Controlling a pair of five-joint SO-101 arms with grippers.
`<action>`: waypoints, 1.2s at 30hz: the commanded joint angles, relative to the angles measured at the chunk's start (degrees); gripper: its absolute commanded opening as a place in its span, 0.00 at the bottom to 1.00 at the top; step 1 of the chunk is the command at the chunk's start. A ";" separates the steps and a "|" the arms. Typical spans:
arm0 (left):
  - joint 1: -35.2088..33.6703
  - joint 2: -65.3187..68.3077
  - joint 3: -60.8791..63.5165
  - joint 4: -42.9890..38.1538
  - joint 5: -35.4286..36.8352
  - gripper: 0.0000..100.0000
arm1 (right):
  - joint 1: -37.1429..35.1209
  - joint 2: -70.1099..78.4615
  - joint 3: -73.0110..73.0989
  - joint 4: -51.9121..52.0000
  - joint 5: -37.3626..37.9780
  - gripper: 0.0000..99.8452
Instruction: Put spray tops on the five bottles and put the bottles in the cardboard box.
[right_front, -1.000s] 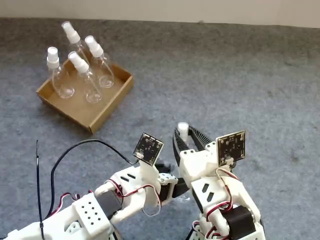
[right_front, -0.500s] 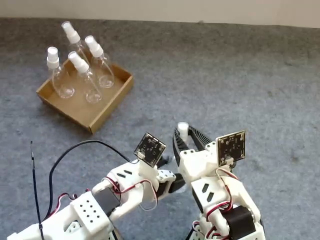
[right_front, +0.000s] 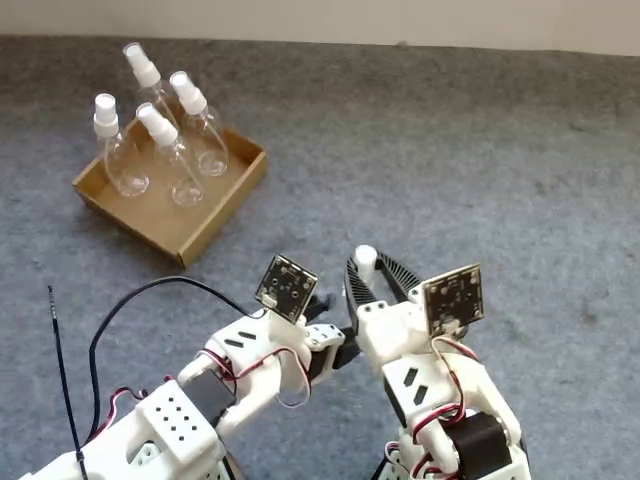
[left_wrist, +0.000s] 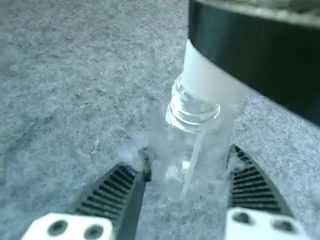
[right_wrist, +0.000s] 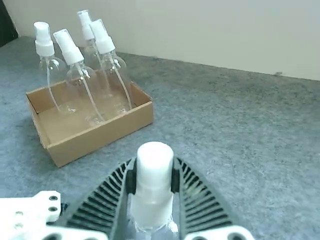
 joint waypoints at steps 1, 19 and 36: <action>-1.36 -0.22 -1.01 -1.76 -0.53 0.16 | -0.57 -0.31 -0.66 2.95 3.43 0.01; -0.84 -0.22 -0.57 -1.76 -0.53 0.16 | -0.66 -0.31 -0.75 6.64 3.96 0.14; -0.84 -0.22 0.66 -0.09 -0.35 0.35 | -0.66 -0.31 -0.66 6.64 3.96 0.14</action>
